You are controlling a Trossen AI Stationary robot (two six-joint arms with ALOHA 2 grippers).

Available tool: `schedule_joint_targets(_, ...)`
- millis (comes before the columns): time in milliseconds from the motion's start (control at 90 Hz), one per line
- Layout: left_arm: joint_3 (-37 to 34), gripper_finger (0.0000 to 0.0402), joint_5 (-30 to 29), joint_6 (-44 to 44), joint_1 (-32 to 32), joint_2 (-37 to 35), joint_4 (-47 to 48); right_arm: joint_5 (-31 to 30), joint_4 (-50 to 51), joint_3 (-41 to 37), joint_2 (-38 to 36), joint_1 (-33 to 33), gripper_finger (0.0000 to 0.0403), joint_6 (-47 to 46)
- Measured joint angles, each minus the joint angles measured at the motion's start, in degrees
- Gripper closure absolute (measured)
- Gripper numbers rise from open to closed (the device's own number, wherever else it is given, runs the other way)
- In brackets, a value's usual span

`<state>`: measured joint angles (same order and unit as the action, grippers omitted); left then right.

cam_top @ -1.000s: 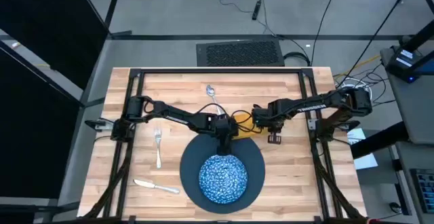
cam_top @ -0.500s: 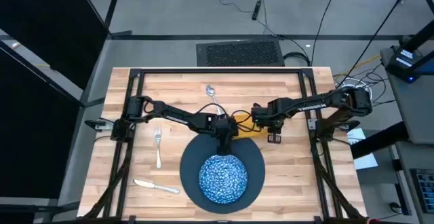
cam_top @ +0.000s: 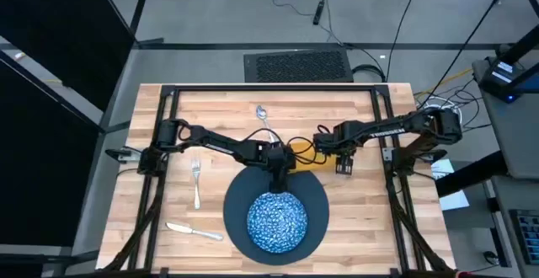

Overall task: Set table place
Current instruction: Fold the yellow table napkin

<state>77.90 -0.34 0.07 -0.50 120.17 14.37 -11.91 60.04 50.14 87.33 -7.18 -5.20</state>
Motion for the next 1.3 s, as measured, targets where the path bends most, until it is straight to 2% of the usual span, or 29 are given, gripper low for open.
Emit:
schedule_joint_targets(133,1.41,0.0402,-1.71,2.01,-0.40,-1.00,2.58,-1.31,-0.22,1.65,-0.02,-1.16,0.0191,0.84)
schedule_joint_targets(267,4.05,0.0402,-5.92,3.78,-0.66,-1.85,4.04,-1.32,-1.30,3.36,-0.02,-3.35,0.0190,2.46)
schedule_joint_targets(400,5.10,0.0402,-6.43,3.83,-0.65,-2.19,3.59,-1.29,-2.84,3.66,-0.02,-6.24,0.0190,3.59)
schedule_joint_targets(722,5.04,0.0402,-6.02,3.79,-0.54,-2.15,8.86,0.29,-6.05,3.64,0.00,-10.45,0.0190,5.86)
schedule_joint_targets(878,5.04,0.0398,-1.50,5.25,-0.54,-2.17,8.05,3.94,-6.76,3.64,0.00,-11.03,0.0190,5.93)
schedule_joint_targets(978,5.04,0.0381,0.92,5.27,-0.61,-2.17,6.68,4.21,-6.72,3.64,0.00,-11.19,0.0190,5.91)
schedule_joint_targets(1300,5.06,0.0282,0.26,3.61,-0.50,-2.24,5.81,4.42,-6.63,3.62,0.00,-11.17,0.0190,5.91)
